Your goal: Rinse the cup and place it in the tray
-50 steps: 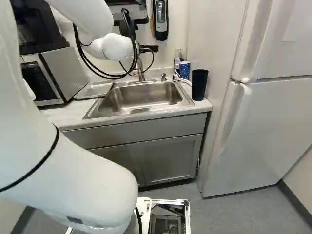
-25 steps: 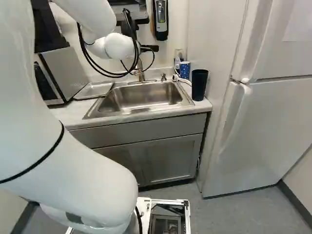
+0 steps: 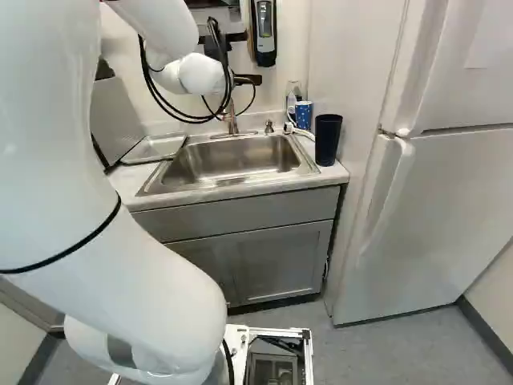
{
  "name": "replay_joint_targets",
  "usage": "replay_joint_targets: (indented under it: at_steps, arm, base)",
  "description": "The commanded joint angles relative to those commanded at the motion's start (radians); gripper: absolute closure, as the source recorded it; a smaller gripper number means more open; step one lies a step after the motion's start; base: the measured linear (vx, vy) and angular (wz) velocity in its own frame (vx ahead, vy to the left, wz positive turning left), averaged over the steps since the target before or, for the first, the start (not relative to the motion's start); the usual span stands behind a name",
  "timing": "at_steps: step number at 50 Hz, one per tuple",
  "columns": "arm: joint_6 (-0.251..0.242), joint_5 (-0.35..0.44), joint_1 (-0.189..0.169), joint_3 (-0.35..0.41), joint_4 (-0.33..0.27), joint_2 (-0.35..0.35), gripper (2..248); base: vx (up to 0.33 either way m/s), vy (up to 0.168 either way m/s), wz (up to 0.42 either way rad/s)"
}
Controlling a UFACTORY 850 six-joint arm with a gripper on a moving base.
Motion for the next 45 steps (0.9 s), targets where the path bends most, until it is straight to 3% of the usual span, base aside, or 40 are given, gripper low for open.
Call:
replay_joint_targets:
  at_steps: [45]
  arm:
    - [0.000,-0.111,0.013,-0.162,0.000,-0.158,3]
  base:
    - [0.000,0.000,0.000]
